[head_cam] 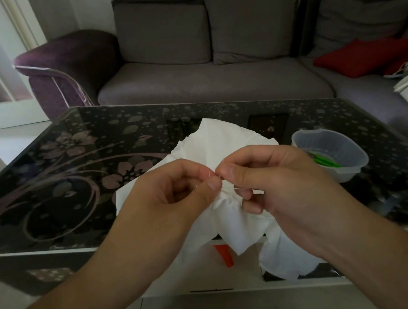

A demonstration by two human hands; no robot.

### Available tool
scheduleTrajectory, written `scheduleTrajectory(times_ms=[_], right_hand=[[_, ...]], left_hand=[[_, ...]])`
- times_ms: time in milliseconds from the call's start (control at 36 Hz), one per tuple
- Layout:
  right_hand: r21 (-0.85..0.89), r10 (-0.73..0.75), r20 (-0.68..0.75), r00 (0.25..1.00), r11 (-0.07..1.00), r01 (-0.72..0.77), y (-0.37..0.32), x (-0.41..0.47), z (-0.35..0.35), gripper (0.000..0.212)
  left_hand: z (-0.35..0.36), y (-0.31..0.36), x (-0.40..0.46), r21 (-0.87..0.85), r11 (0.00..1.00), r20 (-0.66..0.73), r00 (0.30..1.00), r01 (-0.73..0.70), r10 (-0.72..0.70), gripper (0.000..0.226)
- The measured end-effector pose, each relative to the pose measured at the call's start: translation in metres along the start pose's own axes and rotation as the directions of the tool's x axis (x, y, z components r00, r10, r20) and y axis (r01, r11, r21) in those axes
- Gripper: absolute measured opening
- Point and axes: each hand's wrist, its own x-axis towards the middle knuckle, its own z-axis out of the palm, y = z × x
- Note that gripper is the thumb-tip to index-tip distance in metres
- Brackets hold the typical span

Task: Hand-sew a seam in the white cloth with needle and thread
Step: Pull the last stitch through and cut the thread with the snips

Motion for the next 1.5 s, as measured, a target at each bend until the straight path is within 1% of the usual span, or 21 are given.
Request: scheduleTrajectory(times_ms=[139, 278, 333, 500, 556, 667, 722, 806, 917, 1028, 1111, 1222, 1278, 1306, 1389, 1445, 1500], right_hand=[[0.008, 0.007, 0.021, 1.0, 1.0, -0.007, 0.001, 0.0, 0.001, 0.008], [0.068, 0.003, 0.023, 1.0, 0.998, -0.004, 0.003, -0.001, 0.005, 0.01], [0.085, 0.003, 0.011, 1.0, 0.996, -0.004, 0.004, -0.001, 0.006, 0.011], [0.141, 0.004, -0.053, 0.999, 0.99, 0.003, 0.008, -0.002, 0.01, 0.011], [0.176, 0.013, -0.056, 0.998, 0.984, -0.003, 0.007, -0.001, 0.012, 0.012], [0.217, 0.019, -0.015, 1.0, 0.976, -0.016, 0.006, -0.002, 0.015, 0.02], [0.221, 0.031, -0.012, 0.999, 0.975, -0.028, 0.006, -0.002, 0.015, 0.017], [0.196, 0.035, -0.041, 0.999, 0.98, -0.027, 0.007, 0.0, 0.014, 0.008], [0.181, 0.038, -0.077, 0.996, 0.983, -0.024, 0.008, 0.0, 0.014, 0.009], [0.199, 0.041, -0.088, 0.995, 0.98, -0.023, 0.006, 0.001, 0.012, 0.01], [0.179, 0.018, -0.113, 0.993, 0.984, 0.002, 0.007, 0.002, 0.01, 0.013], [0.151, -0.007, -0.151, 0.988, 0.988, 0.03, 0.005, 0.001, 0.007, 0.02], [0.135, -0.011, -0.165, 0.986, 0.99, 0.034, 0.003, 0.002, 0.005, 0.015], [0.136, -0.01, -0.163, 0.987, 0.99, 0.032, 0.001, 0.003, 0.005, 0.01], [0.11, -0.017, -0.091, 0.996, 0.994, 0.028, 0.0, 0.002, 0.003, 0.016], [0.042, -0.029, -0.023, 0.999, 0.999, 0.03, -0.001, 0.001, 0.005, 0.017], [-0.014, -0.05, 0.0, 0.999, 0.999, 0.05, -0.002, 0.0, 0.006, 0.016]], left_hand=[[-0.001, -0.002, 0.0, -0.124, 0.985, 0.059, 0.992, 0.117, -0.11, 0.03], [-0.004, -0.005, 0.002, -0.291, 0.913, 0.183, 0.954, 0.285, -0.24, 0.034], [-0.005, -0.005, 0.002, -0.336, 0.883, 0.226, 0.939, 0.326, -0.261, 0.036], [-0.005, -0.003, 0.005, -0.416, 0.831, 0.284, 0.921, 0.369, -0.267, 0.03], [-0.006, -0.002, 0.006, -0.414, 0.832, 0.292, 0.919, 0.37, -0.264, 0.029], [-0.008, -0.004, 0.006, -0.367, 0.86, 0.259, 0.927, 0.354, -0.271, 0.028], [-0.008, -0.004, 0.006, -0.356, 0.868, 0.258, 0.929, 0.345, -0.264, 0.029], [-0.009, -0.004, 0.007, -0.349, 0.88, 0.262, 0.935, 0.322, -0.238, 0.031], [-0.01, -0.007, 0.008, -0.339, 0.892, 0.27, 0.939, 0.299, -0.212, 0.032], [-0.01, -0.004, 0.007, -0.328, 0.899, 0.281, 0.939, 0.289, -0.199, 0.016], [-0.01, -0.005, 0.007, -0.319, 0.903, 0.292, 0.936, 0.288, -0.195, 0.013], [-0.01, -0.007, 0.007, -0.318, 0.904, 0.302, 0.935, 0.285, -0.188, 0.021], [-0.01, -0.007, 0.007, -0.301, 0.911, 0.297, 0.936, 0.282, -0.192, 0.019], [-0.01, -0.007, 0.007, -0.292, 0.914, 0.284, 0.938, 0.283, -0.2, 0.018], [-0.01, -0.005, 0.006, -0.298, 0.915, 0.251, 0.947, 0.273, -0.201, 0.019], [-0.01, -0.005, 0.006, -0.312, 0.915, 0.242, 0.952, 0.257, -0.185, 0.018], [-0.01, -0.005, 0.005, -0.328, 0.912, 0.236, 0.956, 0.247, -0.174, 0.018]])
